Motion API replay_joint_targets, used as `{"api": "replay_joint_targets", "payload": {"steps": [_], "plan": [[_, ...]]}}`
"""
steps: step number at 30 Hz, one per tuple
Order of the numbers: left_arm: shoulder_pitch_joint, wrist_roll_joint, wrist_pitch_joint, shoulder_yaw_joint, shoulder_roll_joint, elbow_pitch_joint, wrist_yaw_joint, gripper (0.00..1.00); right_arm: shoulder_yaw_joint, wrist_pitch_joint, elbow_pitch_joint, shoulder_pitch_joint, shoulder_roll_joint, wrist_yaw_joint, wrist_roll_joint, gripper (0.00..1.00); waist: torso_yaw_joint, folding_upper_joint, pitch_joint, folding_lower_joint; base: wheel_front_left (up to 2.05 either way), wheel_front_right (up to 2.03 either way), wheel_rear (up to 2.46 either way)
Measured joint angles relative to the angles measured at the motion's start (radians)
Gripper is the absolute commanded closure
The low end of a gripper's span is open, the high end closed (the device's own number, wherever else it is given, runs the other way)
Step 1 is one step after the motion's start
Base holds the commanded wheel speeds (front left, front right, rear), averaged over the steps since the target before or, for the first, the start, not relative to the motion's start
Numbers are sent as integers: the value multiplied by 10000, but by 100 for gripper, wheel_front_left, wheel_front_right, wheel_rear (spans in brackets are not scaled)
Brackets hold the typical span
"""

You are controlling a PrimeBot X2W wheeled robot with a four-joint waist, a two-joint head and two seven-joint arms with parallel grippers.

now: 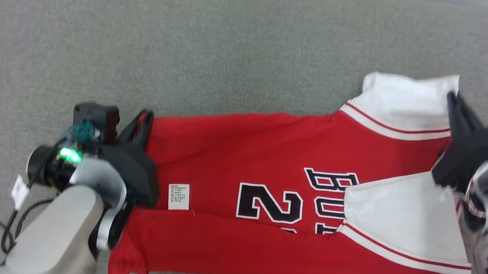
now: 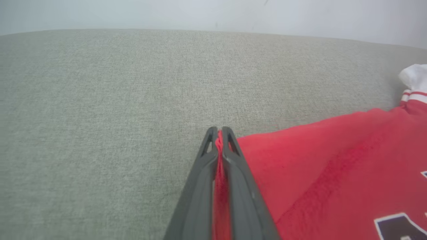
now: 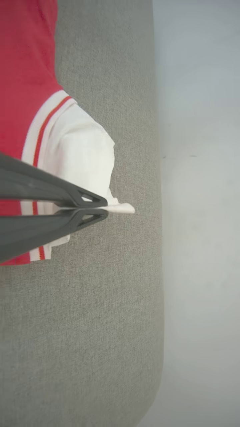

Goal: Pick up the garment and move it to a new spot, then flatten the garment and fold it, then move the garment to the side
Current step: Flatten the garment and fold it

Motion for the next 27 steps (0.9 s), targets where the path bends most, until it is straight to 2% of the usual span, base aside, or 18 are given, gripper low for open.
{"api": "replay_joint_targets", "payload": {"steps": [7, 11, 14, 23, 27], "plan": [[670, 86, -660, -132, 180, 59, -157, 100, 84, 493, -1344, 1759, 23, 0, 495, 100, -108, 0, -607, -1, 0, 0, 0], [1057, 98, -989, -176, 288, 236, -178, 100, 203, 1237, -2769, 2969, -130, 0, 790, 100, -286, 0, -1024, -1, 0, 0, 0], [1155, 82, -1045, -182, 303, 303, -178, 100, 161, 1601, -3243, 3428, -247, 0, 859, 100, -386, 0, -1133, -2, 0, 0, 0], [1544, -2, -1269, -232, 288, 516, -146, 100, -186, 3239, -5141, 5121, -566, 0, 663, 100, -666, 0, -1461, -1, 0, 0, 0], [1820, -86, -1419, -174, 244, 600, 13, 100, -222, 3741, -5659, 5626, -665, 0, 376, 100, -671, -1, -1590, -1, 0, 0, 0]]}}
